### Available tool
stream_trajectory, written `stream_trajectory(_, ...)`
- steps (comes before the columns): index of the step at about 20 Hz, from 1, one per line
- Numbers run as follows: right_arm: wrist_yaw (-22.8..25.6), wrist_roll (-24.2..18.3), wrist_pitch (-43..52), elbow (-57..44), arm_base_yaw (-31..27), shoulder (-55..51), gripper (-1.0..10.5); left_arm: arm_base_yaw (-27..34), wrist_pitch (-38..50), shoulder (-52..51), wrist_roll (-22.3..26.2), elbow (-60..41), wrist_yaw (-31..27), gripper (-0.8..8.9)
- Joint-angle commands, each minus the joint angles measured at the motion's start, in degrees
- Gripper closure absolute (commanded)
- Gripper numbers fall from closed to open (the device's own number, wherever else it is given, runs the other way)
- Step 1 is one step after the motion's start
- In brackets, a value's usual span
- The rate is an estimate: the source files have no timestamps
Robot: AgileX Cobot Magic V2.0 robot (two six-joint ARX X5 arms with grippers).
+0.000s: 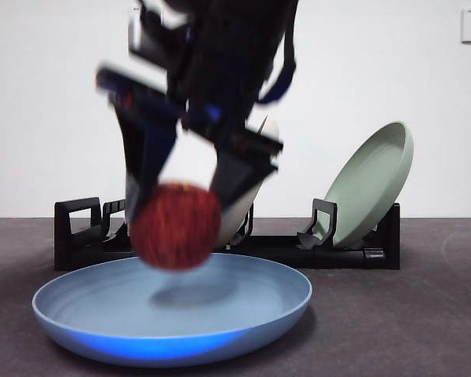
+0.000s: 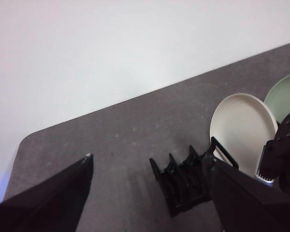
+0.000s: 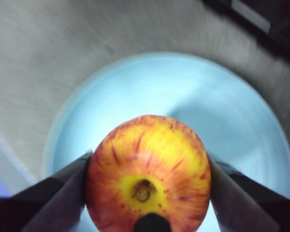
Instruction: Take the blue plate from the plate rack,put the plate on the table,take the apple from the table,put the apple in the plate
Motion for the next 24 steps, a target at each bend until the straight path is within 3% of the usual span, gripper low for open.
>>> stream_trajectory(1,0.2,0.4,0.5,0.1,0.0,3.0,9.6,0.1,-0.9,0.0,-0.1,-0.2,-0.3,4.37)
stream_trajectory(4,-0.1,0.4,0.2,0.1,0.1,4.4,9.1,0.1,-2.3,0.0,-1.0,-0.2,-0.2,4.37)
stream_trajectory(9,-0.1,0.4,-0.9,0.1,0.4,4.4,4.9,0.1,-4.7,0.0,-3.3,-0.2,-0.1,4.36)
stream_trajectory(15,-0.1,0.4,-1.8,1.0,0.4,2.8,4.7,0.1,-4.6,0.0,-3.5,-0.2,2.0,4.37)
stream_trajectory(21,0.9,-1.6,-6.3,1.1,0.0,-9.8,4.8,0.1,-2.3,4.0,-4.9,-0.2,4.5,4.37)
stream_trajectory(24,7.9,-3.0,-9.1,1.1,-0.1,-16.8,5.0,0.1,2.3,7.8,-3.3,-0.2,4.6,4.42)
